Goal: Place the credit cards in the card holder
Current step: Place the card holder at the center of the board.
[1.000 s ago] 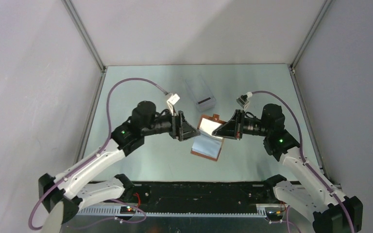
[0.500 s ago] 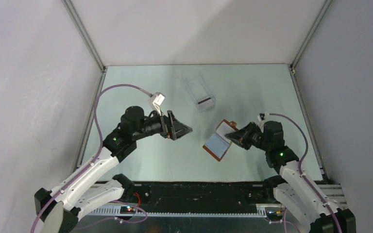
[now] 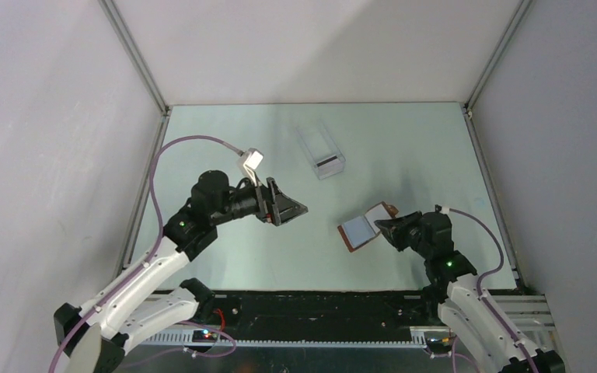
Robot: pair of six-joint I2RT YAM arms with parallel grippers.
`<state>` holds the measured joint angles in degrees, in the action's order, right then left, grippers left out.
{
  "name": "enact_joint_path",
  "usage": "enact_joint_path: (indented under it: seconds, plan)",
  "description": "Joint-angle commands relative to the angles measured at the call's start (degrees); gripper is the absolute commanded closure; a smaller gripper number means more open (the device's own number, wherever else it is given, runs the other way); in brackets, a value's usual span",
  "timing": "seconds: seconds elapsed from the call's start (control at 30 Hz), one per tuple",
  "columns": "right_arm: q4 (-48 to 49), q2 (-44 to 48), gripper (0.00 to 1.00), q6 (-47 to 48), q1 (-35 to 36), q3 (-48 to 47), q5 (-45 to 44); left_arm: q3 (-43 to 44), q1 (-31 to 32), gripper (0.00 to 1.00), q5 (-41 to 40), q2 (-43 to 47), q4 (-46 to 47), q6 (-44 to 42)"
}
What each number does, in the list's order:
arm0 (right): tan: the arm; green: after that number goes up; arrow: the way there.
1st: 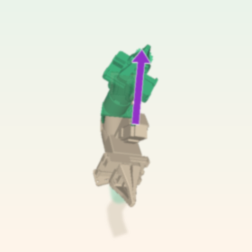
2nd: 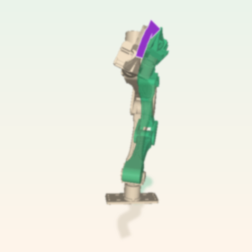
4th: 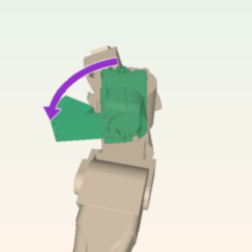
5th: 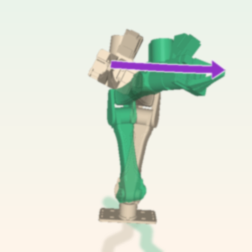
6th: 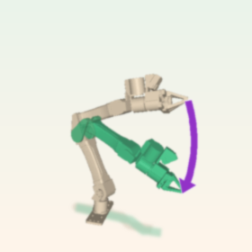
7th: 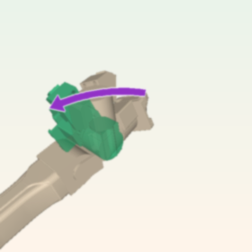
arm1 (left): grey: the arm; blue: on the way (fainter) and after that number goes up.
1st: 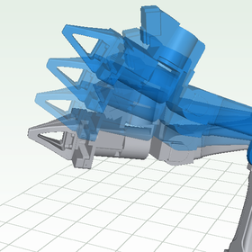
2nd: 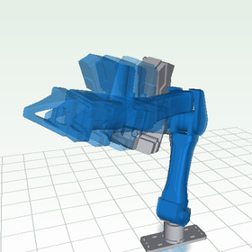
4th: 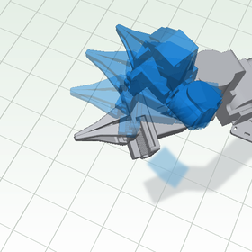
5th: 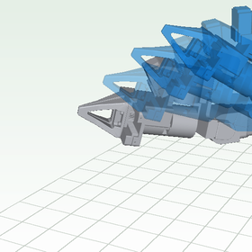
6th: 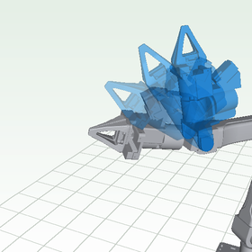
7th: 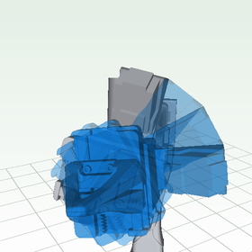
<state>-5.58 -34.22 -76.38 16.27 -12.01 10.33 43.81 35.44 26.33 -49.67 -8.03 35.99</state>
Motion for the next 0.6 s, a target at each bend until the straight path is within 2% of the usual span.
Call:
enact_joint_path:
  seconds: [0.0, 0.03, 0.1, 0.13, 0.17, 0.2, 0.27, 0.33, 0.37, 0.47, 0.57]
  plan:
    - [-11.80, 2.61, 0.75, -5.70, -0.16, -1.95, -6.77, 0.36, -0.50, 0.00, 0.14, 2.05, 1.57, 0.04]
    - [-14.98, 3.57, 0.70, -7.03, -0.11, -2.14, -7.68, 0.21, -0.51, 0.00, 0.00, 2.18, 1.60, 0.04]
    - [-19.71, 5.10, 0.54, -9.17, -0.10, -2.62, -8.41, 0.10, -0.54, 0.00, -0.10, 2.42, 1.54, 0.12]
    - [-21.34, 5.68, 0.43, -10.03, -0.10, -2.83, -8.45, 0.07, -0.59, 0.00, -0.12, 2.48, 1.57, 0.18]
    - [-24.42, 6.89, 0.37, -11.67, -0.14, -2.93, -8.76, -0.01, -0.62, 0.00, -0.28, 2.61, 1.55, 0.20]
    - [-25.81, 8.34, 0.26, -13.42, -0.11, -3.06, -8.80, -0.03, -0.70, 0.00, -0.34, 2.70, 1.58, 0.22]
    - [-29.30, 11.14, 0.16, -15.19, -0.10, -3.33, -8.91, -0.04, -0.84, 0.00, -0.77, 2.67, 1.59, 0.29]
    - [-33.26, 14.13, 0.12, -16.76, -0.10, -4.07, -9.73, -0.04, -1.10, 0.00, -1.58, 2.62, 1.49, 0.72]
    - [-36.27, 15.08, 0.04, -17.12, -0.14, -4.93, -10.18, -0.22, -1.13, 0.00, -2.65, 2.63, 1.42, 1.29]
    - [-43.75, 18.57, 0.01, -17.69, -0.10, -7.34, -14.91, -0.27, -1.82, 0.00, -5.29, 2.04, 0.24, 3.40]
    - [-47.34, 19.01, 0.01, -16.12, -0.19, -10.24, -17.64, -0.85, -3.41, 0.00, -5.06, -0.18, -0.59, 9.04]
